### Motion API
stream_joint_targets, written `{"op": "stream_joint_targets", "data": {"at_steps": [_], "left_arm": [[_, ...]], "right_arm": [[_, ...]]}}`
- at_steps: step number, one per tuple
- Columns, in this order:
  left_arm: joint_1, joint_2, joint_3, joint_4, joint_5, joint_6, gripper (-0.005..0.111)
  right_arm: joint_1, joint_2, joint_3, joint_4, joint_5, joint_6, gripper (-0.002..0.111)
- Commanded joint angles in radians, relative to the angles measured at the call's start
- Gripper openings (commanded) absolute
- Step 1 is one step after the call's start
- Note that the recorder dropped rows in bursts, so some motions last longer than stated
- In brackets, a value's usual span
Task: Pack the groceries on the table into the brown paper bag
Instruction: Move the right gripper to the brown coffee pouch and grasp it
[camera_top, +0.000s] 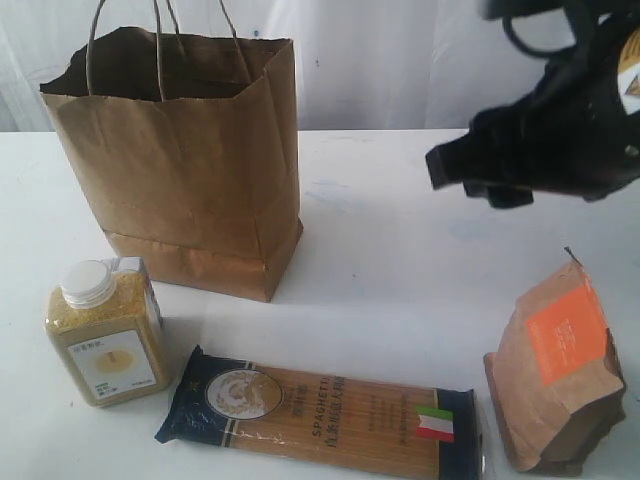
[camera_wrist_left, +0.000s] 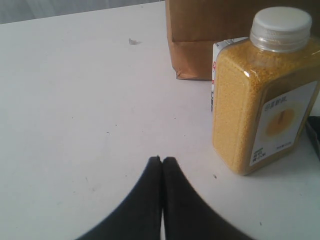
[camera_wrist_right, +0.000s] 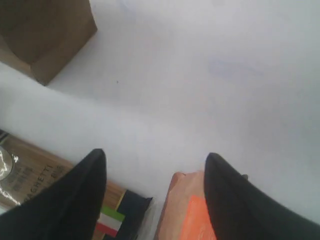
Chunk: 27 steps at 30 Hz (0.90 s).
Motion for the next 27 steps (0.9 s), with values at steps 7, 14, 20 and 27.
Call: {"op": "stream_joint_targets", "data": {"at_steps": [7, 14, 20, 27], "left_arm": [[0.004, -0.005, 0.003, -0.001, -0.003, 0.001, 0.000], [0.004, -0.005, 0.003, -0.001, -0.003, 0.001, 0.000], [0.004, -0.005, 0.003, -0.001, -0.003, 0.001, 0.000], [0.004, -0.005, 0.003, -0.001, -0.003, 0.001, 0.000]], "right_arm": [[-0.005, 0.069, 0.098, 0.005, -0.001, 0.037, 0.079], [-0.005, 0.060, 0.112, -0.092, 0.069, 0.148, 0.079], [-0.005, 0.008, 0.115, -0.110, 0.120, 0.160, 0.079], [-0.005, -0.028, 0.163, -0.106, 0.118, 0.180, 0.079]]}}
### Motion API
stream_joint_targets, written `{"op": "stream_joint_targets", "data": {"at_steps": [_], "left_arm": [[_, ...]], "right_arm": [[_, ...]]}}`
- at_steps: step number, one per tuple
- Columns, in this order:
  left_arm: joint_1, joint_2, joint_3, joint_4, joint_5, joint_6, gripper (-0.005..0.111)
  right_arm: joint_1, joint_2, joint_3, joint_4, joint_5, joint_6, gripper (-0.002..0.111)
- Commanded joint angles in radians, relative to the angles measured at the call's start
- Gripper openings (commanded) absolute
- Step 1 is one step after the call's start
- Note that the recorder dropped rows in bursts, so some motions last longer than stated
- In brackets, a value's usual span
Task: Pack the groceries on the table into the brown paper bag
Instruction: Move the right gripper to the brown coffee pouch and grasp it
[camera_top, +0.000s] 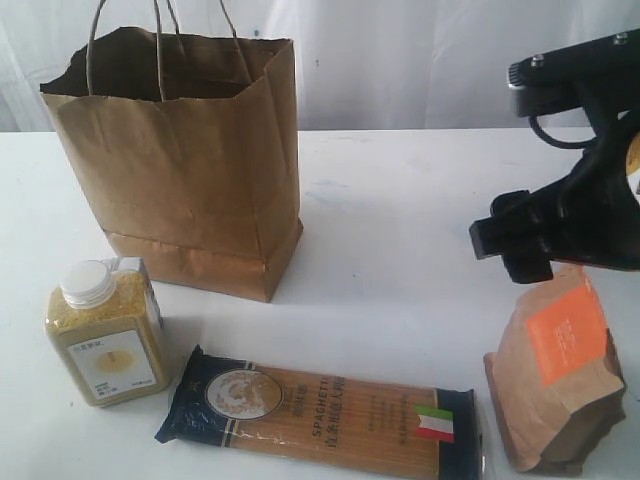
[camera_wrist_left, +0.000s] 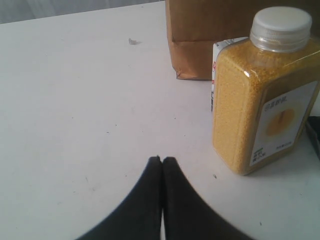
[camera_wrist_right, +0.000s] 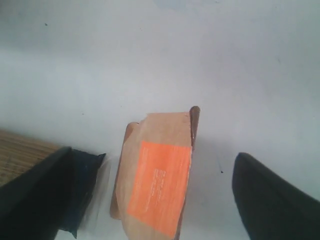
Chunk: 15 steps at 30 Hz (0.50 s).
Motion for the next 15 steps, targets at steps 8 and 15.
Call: {"op": "stream_joint_targets", "data": {"at_steps": [8, 15], "left_arm": [[0.004, -0.005, 0.003, -0.001, -0.003, 0.001, 0.000], [0.004, -0.005, 0.003, -0.001, -0.003, 0.001, 0.000]], "right_arm": [[-0.005, -0.016, 0.159, 0.011, -0.094, 0.090, 0.079], [-0.005, 0.001, 0.255, -0.095, -0.084, 0.228, 0.079]]}}
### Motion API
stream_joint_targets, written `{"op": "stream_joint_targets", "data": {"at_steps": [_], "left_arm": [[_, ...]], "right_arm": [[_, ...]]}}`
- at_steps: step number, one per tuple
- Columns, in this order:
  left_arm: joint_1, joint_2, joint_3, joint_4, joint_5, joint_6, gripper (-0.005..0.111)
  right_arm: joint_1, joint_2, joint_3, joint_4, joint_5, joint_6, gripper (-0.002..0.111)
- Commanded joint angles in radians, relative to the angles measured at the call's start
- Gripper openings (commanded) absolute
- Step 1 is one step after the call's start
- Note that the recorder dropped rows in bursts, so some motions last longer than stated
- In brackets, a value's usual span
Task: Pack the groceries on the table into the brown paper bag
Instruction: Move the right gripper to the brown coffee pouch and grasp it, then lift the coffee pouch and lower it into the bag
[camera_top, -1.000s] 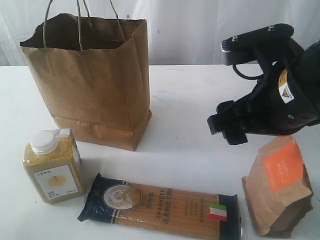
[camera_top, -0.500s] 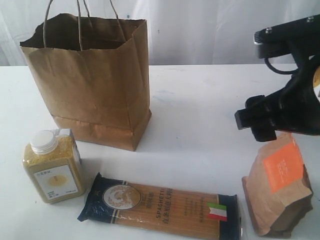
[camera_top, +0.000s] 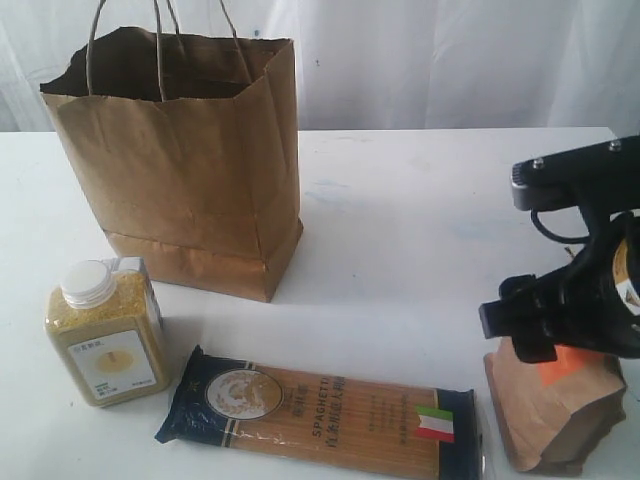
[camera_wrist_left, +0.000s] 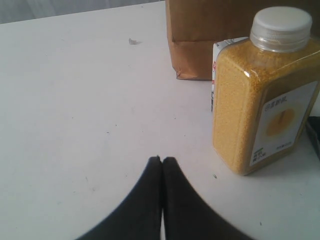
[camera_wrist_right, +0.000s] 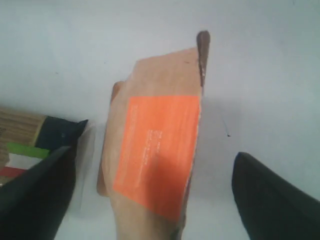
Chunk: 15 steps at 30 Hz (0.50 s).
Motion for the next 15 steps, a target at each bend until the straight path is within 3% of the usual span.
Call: {"op": "stream_joint_targets", "data": {"at_steps": [1, 9, 15], "left_arm": [[0.004, -0.005, 0.003, -0.001, -0.003, 0.001, 0.000], [0.004, -0.005, 0.003, -0.001, -0.003, 0.001, 0.000], [0.004, -0.005, 0.003, -0.001, -0.003, 0.001, 0.000]], "right_arm": [[-0.005, 0.009, 0.058, -0.088, -0.001, 0.118, 0.079], [-0.075, 0.051, 0.078, -0.065, -0.034, 0.123, 0.079], [-0.093, 0.170, 0.078, 0.117, -0.193, -0.026, 0.079]]}}
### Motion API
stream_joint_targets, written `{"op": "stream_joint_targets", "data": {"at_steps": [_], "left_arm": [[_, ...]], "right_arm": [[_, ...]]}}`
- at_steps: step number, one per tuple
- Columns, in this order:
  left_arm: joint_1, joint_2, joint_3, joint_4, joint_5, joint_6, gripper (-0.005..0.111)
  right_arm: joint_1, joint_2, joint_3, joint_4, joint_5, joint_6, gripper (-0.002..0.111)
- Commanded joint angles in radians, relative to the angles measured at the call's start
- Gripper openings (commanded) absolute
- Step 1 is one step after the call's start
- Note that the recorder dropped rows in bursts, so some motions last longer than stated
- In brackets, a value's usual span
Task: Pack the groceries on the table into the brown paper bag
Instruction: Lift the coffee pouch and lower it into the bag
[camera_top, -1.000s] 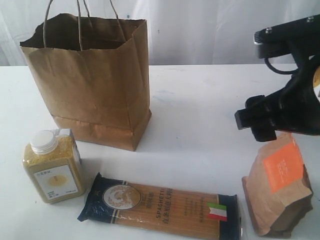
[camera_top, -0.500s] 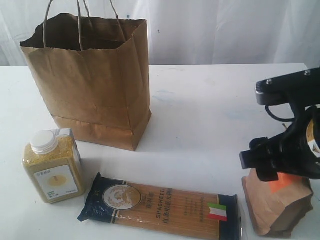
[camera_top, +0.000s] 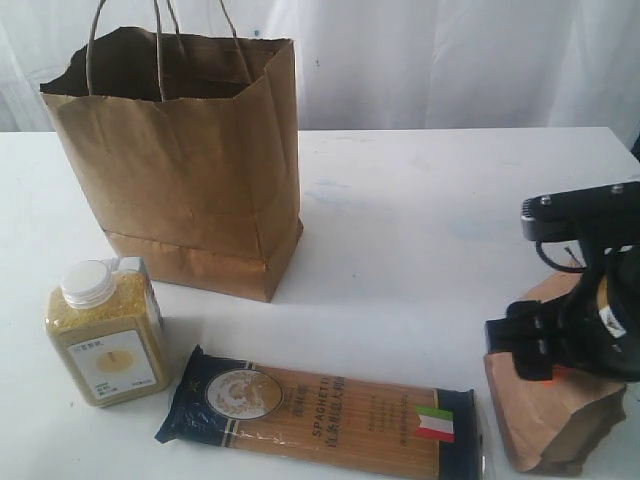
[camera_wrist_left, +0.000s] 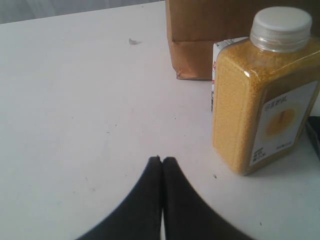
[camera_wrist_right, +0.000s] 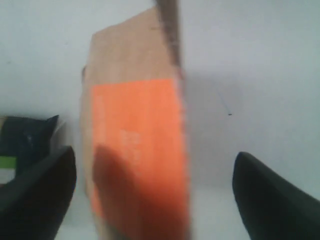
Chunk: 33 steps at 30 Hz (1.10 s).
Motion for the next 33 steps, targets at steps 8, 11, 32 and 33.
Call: {"op": "stream_joint_targets", "data": {"at_steps": [8, 11, 32, 33], "left_arm": [[0.004, -0.005, 0.003, -0.001, -0.003, 0.001, 0.000], [0.004, -0.005, 0.003, -0.001, -0.003, 0.001, 0.000], [0.004, -0.005, 0.003, -0.001, -0.003, 0.001, 0.000], [0.004, -0.005, 0.003, -0.001, -0.003, 0.001, 0.000]], "right_arm": [[-0.013, 0.279, -0.029, 0.051, -0.100, -0.093, 0.078], [-0.013, 0.319, -0.056, 0.015, -0.099, -0.088, 0.056], [0.076, 0.085, -0.689, 0.056, -0.255, -0.454, 0.000], [0.084, 0.115, -0.729, 0.056, -0.260, -0.475, 0.000]]}}
